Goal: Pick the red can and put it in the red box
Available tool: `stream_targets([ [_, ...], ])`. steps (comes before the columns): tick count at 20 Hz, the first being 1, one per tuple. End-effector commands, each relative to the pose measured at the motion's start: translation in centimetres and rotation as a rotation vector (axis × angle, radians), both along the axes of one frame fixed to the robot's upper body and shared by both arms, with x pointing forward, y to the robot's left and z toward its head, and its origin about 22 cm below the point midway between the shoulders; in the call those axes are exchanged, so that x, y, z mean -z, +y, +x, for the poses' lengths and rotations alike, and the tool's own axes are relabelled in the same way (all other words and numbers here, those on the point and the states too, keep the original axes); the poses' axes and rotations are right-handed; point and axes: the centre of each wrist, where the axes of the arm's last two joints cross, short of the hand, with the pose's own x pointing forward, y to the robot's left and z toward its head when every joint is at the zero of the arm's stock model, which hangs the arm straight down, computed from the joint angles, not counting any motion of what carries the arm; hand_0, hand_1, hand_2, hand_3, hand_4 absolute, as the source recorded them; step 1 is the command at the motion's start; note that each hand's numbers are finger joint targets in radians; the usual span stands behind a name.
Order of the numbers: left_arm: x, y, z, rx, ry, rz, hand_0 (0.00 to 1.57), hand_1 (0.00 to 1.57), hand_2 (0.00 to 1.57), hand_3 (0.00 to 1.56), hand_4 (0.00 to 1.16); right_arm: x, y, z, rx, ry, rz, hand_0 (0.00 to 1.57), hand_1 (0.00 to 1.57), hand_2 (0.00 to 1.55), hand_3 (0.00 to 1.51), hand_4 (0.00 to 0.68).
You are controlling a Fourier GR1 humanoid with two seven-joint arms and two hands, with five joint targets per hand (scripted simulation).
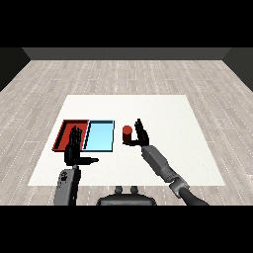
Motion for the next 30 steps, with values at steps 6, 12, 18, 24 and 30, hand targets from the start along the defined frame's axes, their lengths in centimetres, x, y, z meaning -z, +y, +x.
stream_targets([
  [6, 0.4, -0.3, 0.3, -0.001, 0.008, 0.005, 0.0, 0.0, 0.0, 0.0, 0.0, 1.0, -0.1, 0.6, 0.006, 0.032, -0.024, 0.0, 0.0, 0.0, 0.0, 0.0],
  [12, 0.3, 0.1, 1.1, 0.001, -0.007, -0.003, 0.0, 0.0, 0.0, 0.0, 0.0, -0.7, 1.4, 1.3, 0.004, 0.056, -0.022, 0.0, 0.0, 0.0, 0.0, 0.0],
  [18, -1.7, 1.3, 0.2, -0.002, -0.007, 0.007, 0.0, 0.0, 0.0, 0.0, 0.0, 0.0, 1.0, 1.3, 0.006, 0.052, -0.031, 0.0, 0.0, 0.0, 0.0, 0.0],
  [24, 0.2, 0.3, -0.3, -0.01, 0.004, -0.011, 0.0, 0.0, 0.0, 0.0, 0.0, -0.8, 2.2, 0.9, -0.002, 0.06, -0.012, 0.0, 0.0, 0.0, 0.0, 0.0],
  [30, 0.2, 0.4, -0.2, -0.022, 0.003, -0.019, 0.0, 0.0, 0.0, 0.0, 0.0, -0.3, 1.8, 1.2, -0.04, 0.044, -0.036, 0.0, 0.0, 0.0, 0.0, 0.0],
])
